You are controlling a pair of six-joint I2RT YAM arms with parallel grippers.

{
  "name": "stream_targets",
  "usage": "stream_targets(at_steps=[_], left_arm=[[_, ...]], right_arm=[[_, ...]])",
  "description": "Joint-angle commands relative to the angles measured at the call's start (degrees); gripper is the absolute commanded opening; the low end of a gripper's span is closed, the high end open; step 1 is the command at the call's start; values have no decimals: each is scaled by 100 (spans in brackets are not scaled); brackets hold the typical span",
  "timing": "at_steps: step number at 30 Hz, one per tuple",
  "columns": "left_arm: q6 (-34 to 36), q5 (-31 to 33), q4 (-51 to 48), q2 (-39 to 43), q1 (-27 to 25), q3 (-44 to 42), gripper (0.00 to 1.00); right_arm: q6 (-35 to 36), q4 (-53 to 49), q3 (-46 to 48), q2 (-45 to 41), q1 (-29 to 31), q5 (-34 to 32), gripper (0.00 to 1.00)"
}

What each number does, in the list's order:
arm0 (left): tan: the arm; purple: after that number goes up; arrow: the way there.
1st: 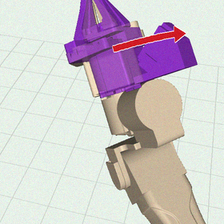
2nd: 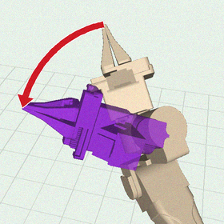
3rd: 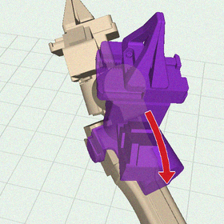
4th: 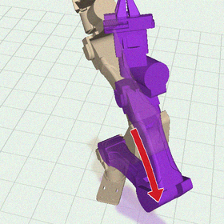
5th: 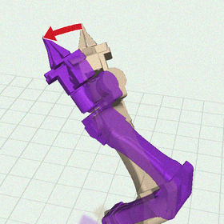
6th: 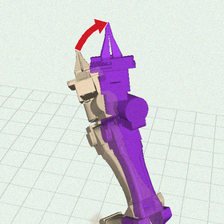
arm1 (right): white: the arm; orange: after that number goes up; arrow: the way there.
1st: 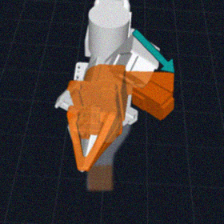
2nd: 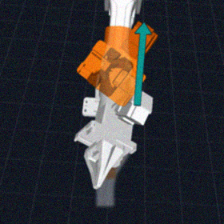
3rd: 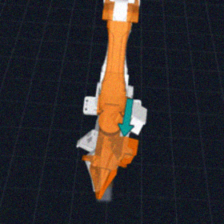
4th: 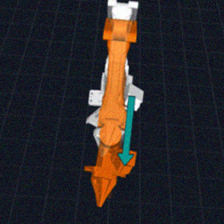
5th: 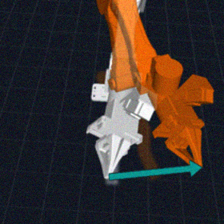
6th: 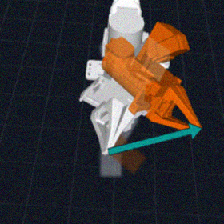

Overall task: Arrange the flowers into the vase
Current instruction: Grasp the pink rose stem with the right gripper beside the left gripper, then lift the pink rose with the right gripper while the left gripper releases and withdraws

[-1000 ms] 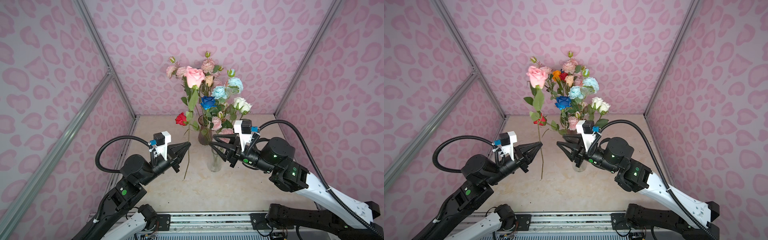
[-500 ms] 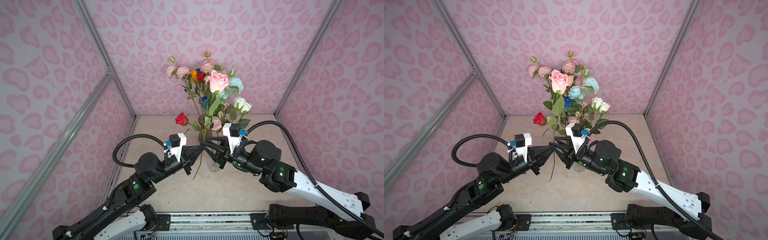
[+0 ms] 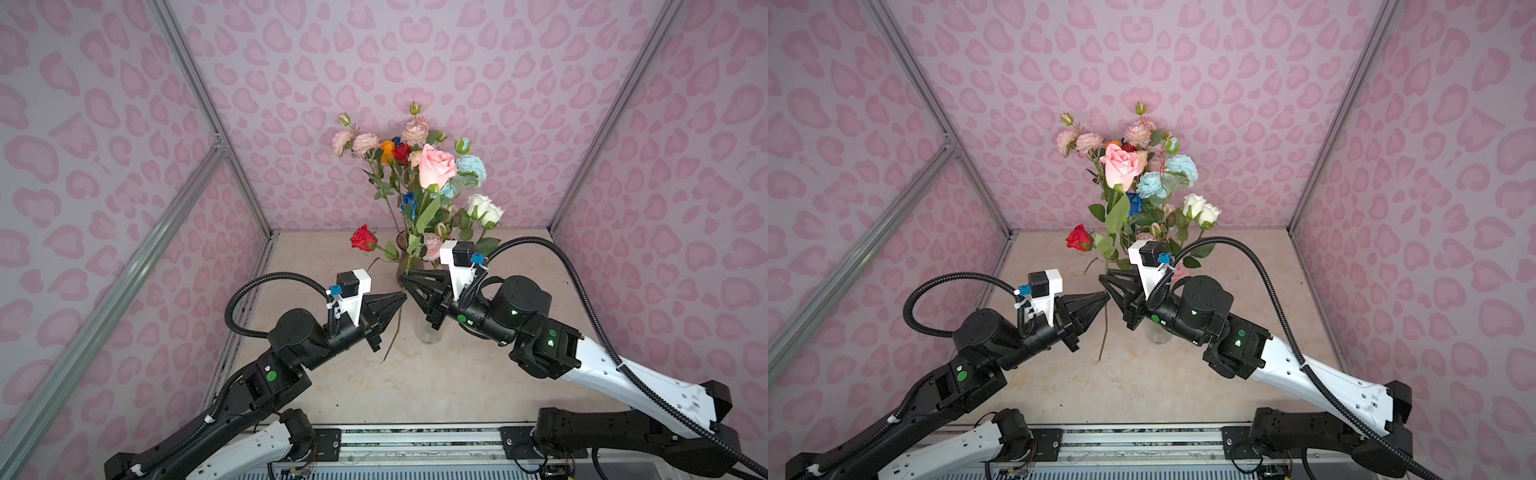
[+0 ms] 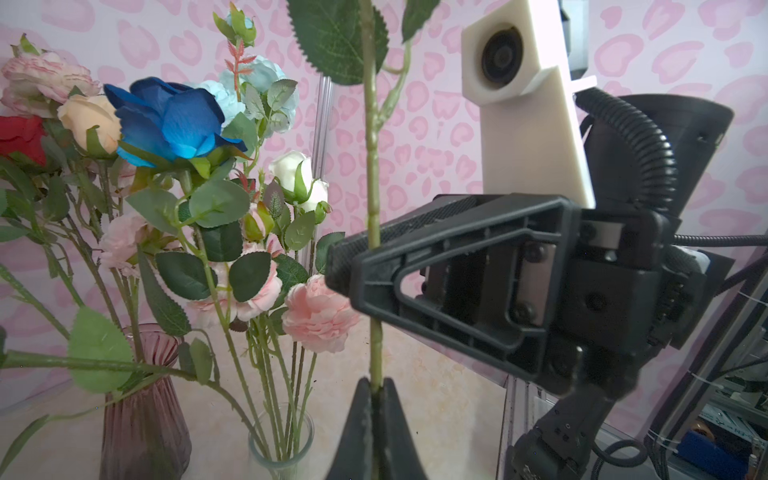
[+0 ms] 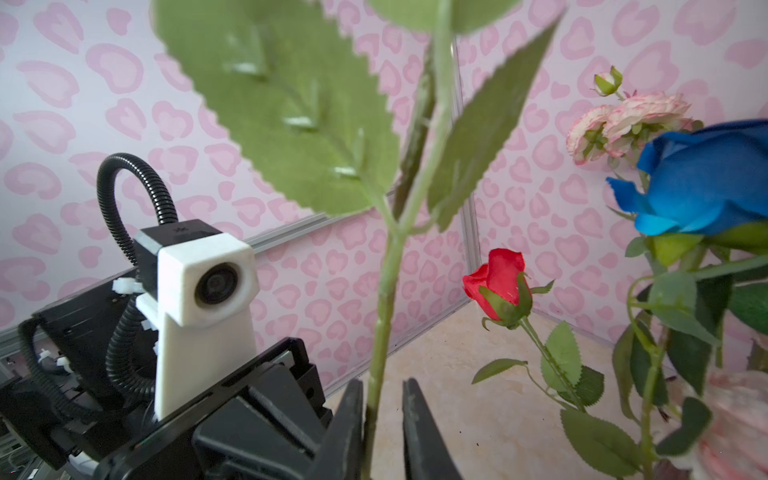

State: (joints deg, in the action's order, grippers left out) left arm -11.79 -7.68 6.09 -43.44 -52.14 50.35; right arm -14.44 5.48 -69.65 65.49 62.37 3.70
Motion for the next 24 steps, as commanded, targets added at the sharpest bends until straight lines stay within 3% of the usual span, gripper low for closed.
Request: stream_targets(at_steps=[1,7,10,15,18,21,24], left_arm=[[141,74,242,-14,-7,9,3],[195,258,230,-24,-7,-17,3],[160,384,187,-24,-7,-21,8],[89,656,87,44,-7,-77,33],[30,964,-26,199,-7,-175,40],[-130,1727,-18,538,-7,-508,41],[-462,3015,-97,1020,-7,-921,41]], right_arm=[[-171,270,2,40,-5,208,13],[-235,308,52,12,-3,168,6],[-220,353,98,-28,-4,96,4],[-118,261,31,-11,-5,59,2],[29,81,-56,-78,-5,-86,2],[189,-238,-201,-190,-4,-221,2],[385,-615,-298,-358,-11,-455,2]])
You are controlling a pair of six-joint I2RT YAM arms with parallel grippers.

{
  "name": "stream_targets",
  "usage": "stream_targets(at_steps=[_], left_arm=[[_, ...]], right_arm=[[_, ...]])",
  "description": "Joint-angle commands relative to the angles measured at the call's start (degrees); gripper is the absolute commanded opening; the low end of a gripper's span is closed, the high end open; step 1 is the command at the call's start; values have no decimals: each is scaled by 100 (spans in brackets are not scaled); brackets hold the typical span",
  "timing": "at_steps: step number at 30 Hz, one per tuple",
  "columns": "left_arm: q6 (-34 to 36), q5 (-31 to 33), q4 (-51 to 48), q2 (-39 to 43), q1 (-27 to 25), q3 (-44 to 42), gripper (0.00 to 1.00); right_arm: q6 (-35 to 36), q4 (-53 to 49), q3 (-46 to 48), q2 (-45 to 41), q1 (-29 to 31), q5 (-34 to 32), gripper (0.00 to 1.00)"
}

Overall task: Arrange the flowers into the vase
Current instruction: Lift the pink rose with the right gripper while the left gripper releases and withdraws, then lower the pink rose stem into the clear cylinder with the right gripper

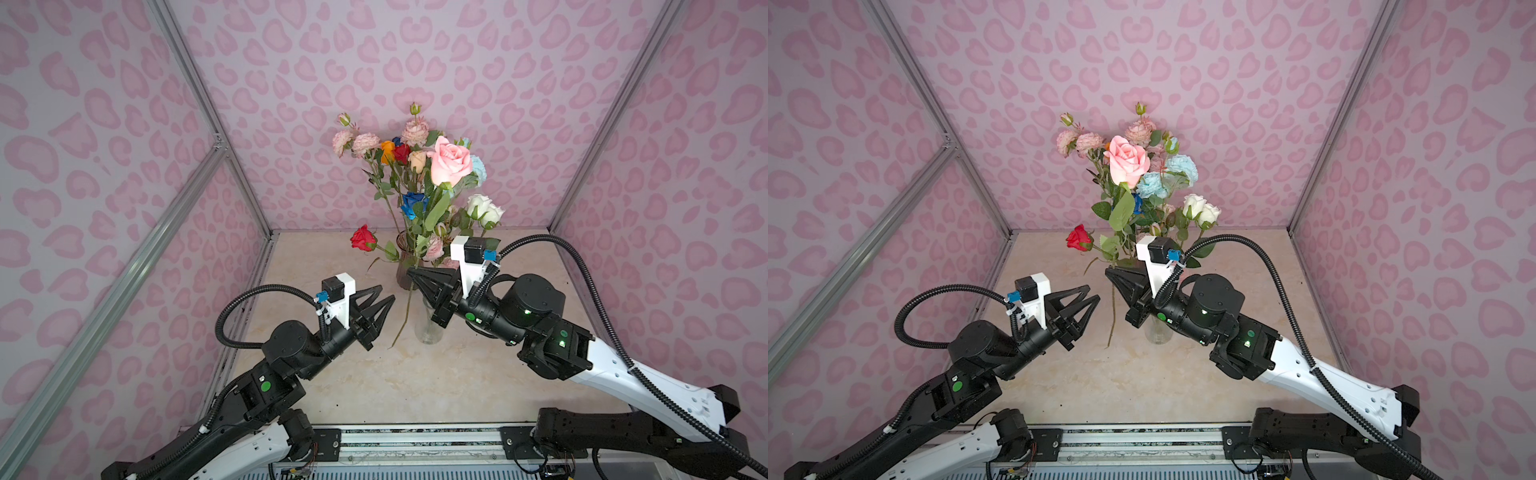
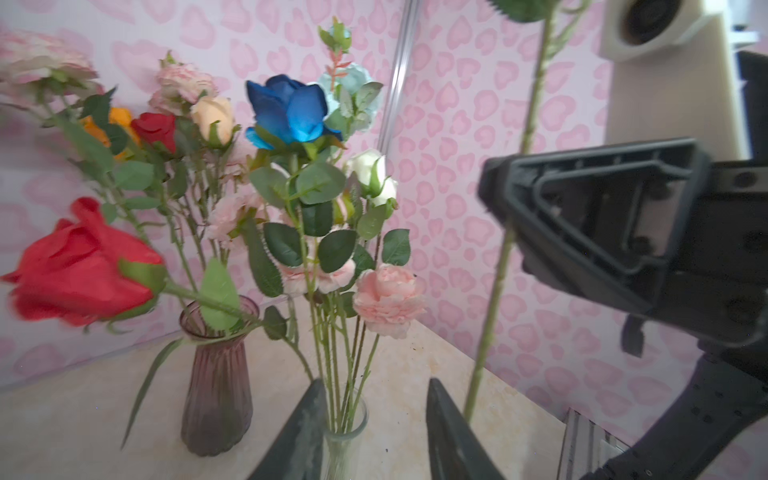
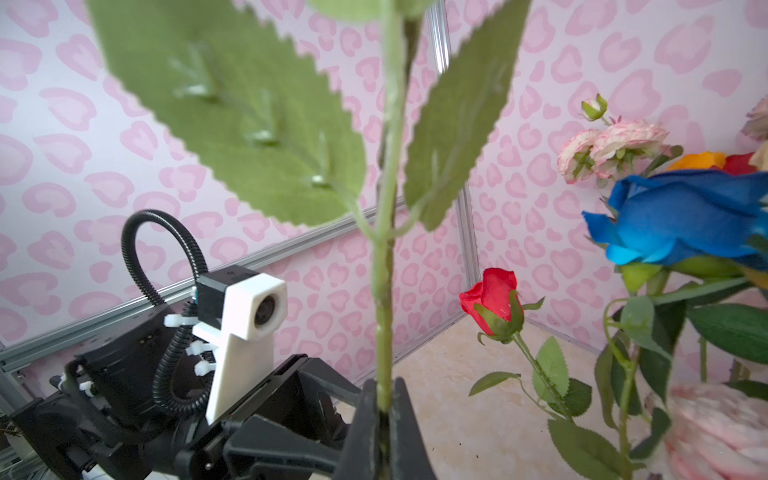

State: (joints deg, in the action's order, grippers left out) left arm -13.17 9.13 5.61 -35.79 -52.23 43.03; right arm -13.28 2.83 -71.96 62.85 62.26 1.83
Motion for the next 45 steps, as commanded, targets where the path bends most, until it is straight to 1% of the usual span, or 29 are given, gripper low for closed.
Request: stream_targets(at_steps=[1,4,7,9,11,15,25,38,45], left_arm=[[-462,1766,-101,428,2,-338,41],[-883,2835,-329,891,2,-725,42],[-1357,3754,-889,1169,7,-909,45],[-1649,4060,-1242,1265,11,-1003,46],[-1847,4082,-1422,1348,11,-1109,46],[-2025,4002,-1455,1391,11,-1275,46],[-2049,3859,-1441,1085,11,-1208,46],[-1970,3878,-1345,1032,15,-1273,46],[-1964,3895,-1326,982,20,-1296,46]], right_arm=[[329,-469,-87,-175,4,-378,2],[524,-736,-150,-392,-28,-659,1],[747,-965,-257,-540,-140,-929,1],[884,-1098,-362,-563,-264,-1032,1],[1057,-1167,-445,-525,-379,-1177,1],[1260,-1036,-468,-370,-533,-1342,0],[1649,-478,-385,171,-626,-1509,0],[1366,-166,-13,370,-902,-1299,0],[1167,117,531,329,-909,-1338,0]])
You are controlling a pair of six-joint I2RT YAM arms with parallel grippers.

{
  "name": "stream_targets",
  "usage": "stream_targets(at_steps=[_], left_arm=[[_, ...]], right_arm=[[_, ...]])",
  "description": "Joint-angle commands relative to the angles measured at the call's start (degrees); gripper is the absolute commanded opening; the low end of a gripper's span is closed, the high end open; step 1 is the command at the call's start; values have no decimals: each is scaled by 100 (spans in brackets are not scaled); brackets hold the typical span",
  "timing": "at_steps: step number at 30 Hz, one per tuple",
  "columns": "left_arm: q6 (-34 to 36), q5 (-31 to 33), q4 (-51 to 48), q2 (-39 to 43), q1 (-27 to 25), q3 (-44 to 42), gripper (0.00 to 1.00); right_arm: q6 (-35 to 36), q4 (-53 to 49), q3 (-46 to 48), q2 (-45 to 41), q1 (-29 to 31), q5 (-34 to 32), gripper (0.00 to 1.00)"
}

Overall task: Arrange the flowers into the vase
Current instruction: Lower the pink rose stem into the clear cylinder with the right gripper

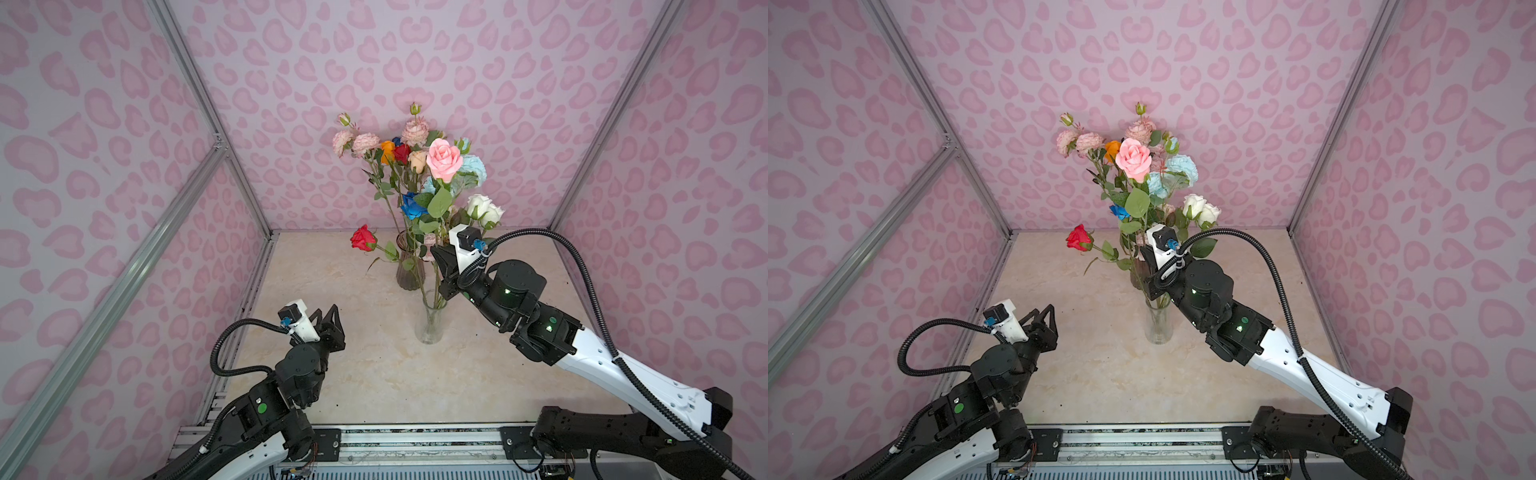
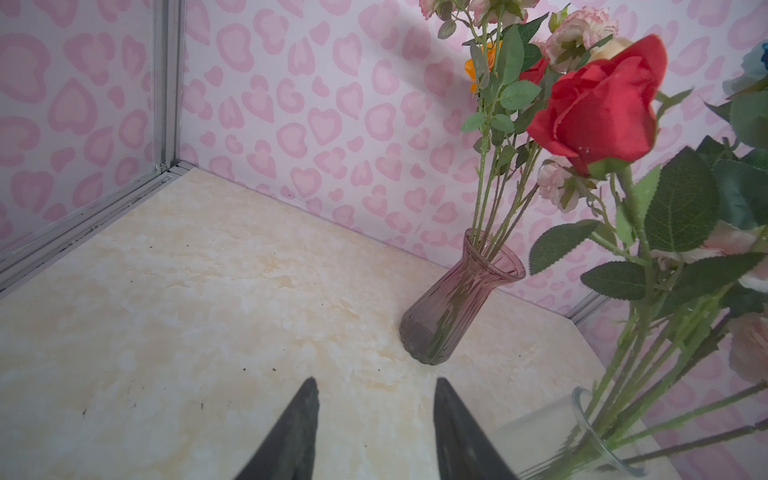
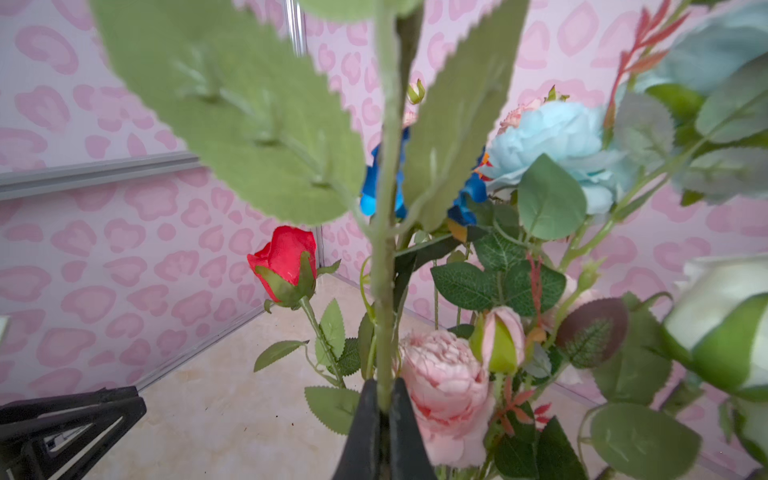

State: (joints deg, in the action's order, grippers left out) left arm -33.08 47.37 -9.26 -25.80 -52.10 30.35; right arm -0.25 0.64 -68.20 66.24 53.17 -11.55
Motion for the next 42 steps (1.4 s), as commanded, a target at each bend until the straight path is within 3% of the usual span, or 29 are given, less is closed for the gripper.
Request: stream_targets(at_steps=[1,17,42], left_arm=[[25,70,164,-28,13,-28,46],[91,36,170,-96,39,-1,46],[41,-9,182,-154,68,-76,46]], right_arm=[[-180,378,233,-14,0,-5,0],[-291,980,1276,60,-7,129,0],[-905,1583,2016,312,-8,180,1]])
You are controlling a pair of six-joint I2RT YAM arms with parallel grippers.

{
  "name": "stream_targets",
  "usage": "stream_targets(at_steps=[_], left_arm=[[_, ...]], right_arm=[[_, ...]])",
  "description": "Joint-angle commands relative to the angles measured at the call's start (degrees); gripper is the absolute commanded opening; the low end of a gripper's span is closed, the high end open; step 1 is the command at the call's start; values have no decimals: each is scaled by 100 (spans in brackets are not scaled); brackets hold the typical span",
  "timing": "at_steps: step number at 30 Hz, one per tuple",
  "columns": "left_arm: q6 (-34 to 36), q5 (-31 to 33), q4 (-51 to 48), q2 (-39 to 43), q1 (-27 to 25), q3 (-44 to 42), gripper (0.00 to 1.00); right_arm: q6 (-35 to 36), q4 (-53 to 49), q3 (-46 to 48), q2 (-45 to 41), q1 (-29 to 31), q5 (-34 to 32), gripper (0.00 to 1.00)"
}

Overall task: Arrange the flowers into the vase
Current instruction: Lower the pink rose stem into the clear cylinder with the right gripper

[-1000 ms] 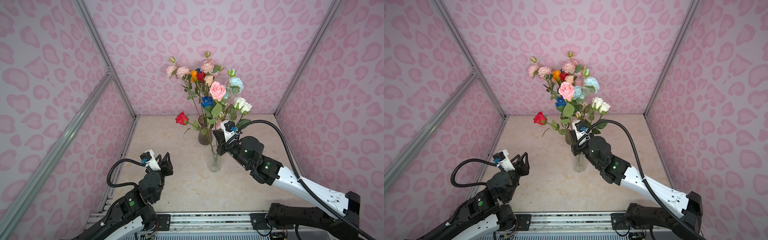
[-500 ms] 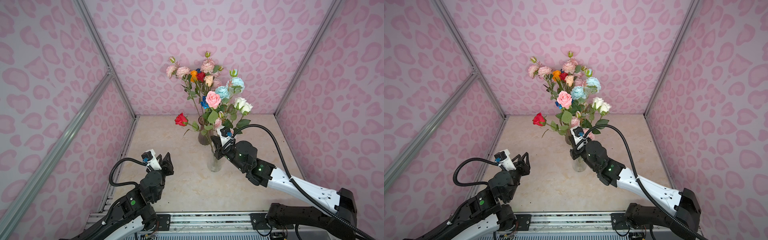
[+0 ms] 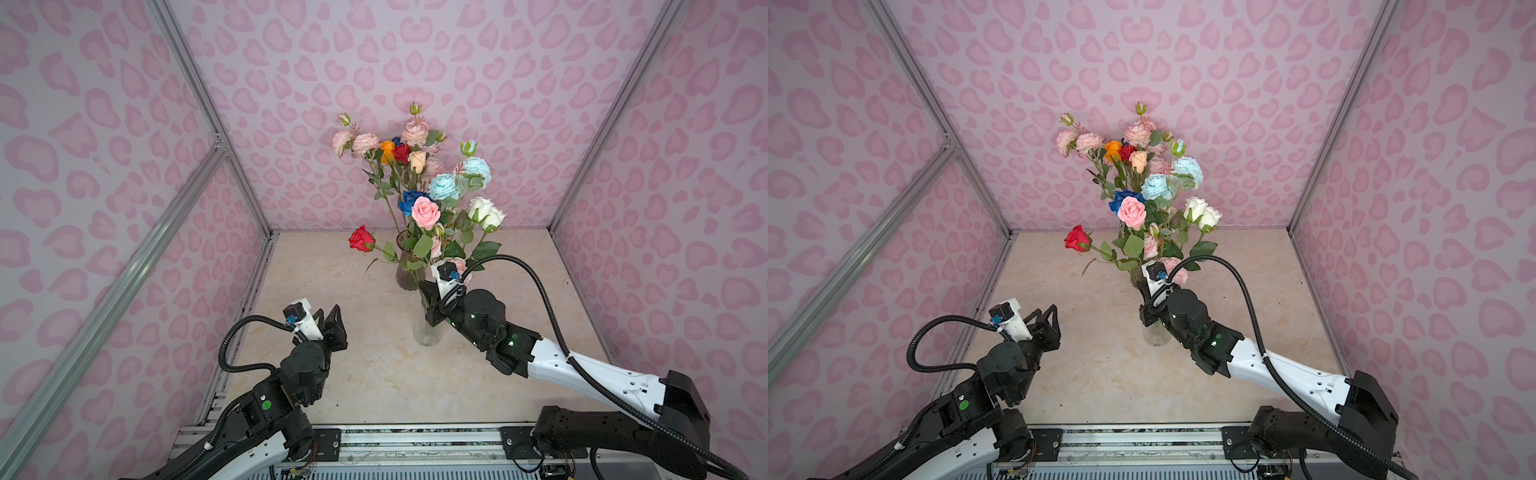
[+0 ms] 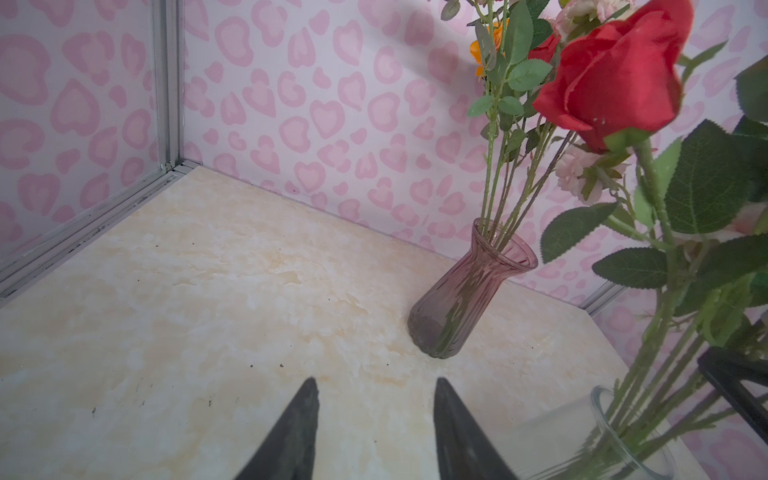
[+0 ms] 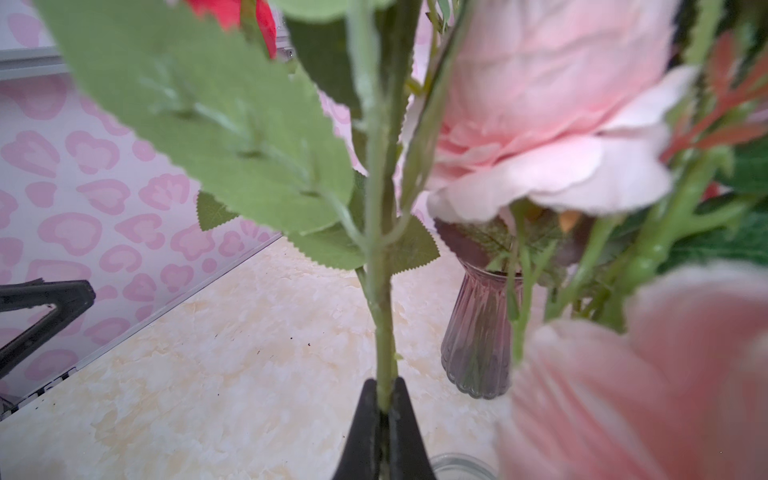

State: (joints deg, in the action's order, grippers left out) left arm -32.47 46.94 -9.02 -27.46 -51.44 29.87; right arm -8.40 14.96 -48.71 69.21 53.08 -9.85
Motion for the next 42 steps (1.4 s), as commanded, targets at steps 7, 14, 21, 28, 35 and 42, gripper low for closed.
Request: stream_targets(at_steps=[7,14,21,28,35,42], left_arm=[[-23,25,194,-17,11,-51,46],[-38,-4,206,-41,24,-60,46],[-80,-7,194,-32,29,-89,46],[-58,-9,190,3,29,-83,46],[-84,-37,181,28,29,-98,46],[-41,-29,139,169,29,-108,46]], right_arm=[[-36,57,181,4,0,-230,3],[-72,288,441,66,-2,-213,3],[-123,319,517,109,-5,-229,4],[-140,398,513,0,-2,-141,17],[-89,269,342,-116,9,-16,25],[52,166,68,-174,84,-62,29]])
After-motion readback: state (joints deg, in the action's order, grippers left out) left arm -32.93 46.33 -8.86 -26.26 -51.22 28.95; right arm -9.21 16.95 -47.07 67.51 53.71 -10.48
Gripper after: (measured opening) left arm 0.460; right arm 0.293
